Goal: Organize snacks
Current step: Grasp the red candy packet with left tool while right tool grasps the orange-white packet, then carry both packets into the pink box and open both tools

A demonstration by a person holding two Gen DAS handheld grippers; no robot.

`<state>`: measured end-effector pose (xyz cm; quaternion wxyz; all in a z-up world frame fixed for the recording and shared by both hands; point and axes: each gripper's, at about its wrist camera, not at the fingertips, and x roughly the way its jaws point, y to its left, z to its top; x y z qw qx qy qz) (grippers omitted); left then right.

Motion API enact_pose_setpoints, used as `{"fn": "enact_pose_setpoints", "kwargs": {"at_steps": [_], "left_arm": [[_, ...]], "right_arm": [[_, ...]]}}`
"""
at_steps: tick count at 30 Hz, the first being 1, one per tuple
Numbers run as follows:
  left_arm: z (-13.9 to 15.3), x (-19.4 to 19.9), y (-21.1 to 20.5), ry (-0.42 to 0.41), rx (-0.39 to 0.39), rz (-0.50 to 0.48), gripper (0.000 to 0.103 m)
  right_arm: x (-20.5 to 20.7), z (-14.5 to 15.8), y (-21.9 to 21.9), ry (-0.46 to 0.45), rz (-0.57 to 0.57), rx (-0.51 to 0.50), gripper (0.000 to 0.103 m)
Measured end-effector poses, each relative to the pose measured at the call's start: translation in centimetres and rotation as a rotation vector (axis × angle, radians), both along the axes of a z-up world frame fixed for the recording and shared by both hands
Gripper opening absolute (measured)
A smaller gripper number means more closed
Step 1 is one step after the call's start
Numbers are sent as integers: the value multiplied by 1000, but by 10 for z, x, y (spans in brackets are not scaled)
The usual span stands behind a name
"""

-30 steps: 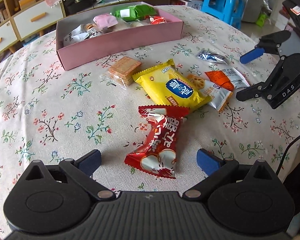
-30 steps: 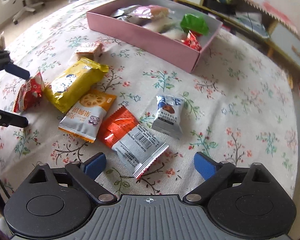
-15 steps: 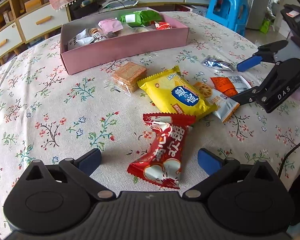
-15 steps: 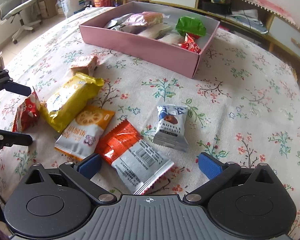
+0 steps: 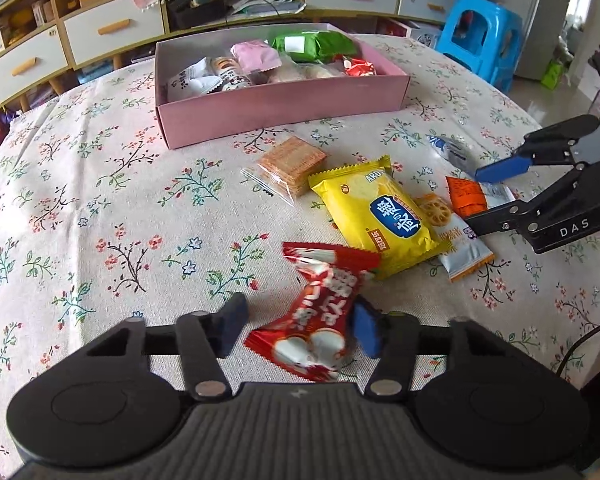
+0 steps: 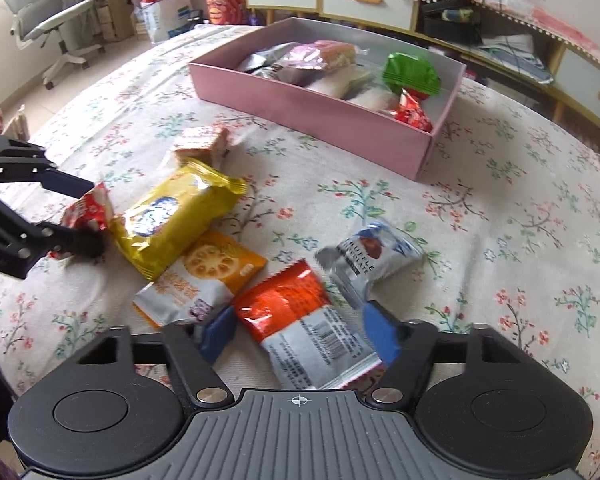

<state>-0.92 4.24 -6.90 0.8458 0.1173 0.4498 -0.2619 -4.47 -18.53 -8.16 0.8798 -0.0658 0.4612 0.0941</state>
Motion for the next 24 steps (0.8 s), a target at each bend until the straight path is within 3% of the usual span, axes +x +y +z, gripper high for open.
{"fn": "enact_pose_setpoints", "kwargs": {"at_steps": [3,6,17,24], "left_arm": [[1,2,1,12,-12,12,29],[3,4,2,15,-25,28,25],[13,12,11,27,-57,90,24],[24,19,17,17,-88,135,24]], "right_arm": [[0,2,3,5,11,4,49],[1,3,4,12,11,11,43],[3,15,-8,41,-62,98,40],[2,35,-14,-9,-87,146,40]]}}
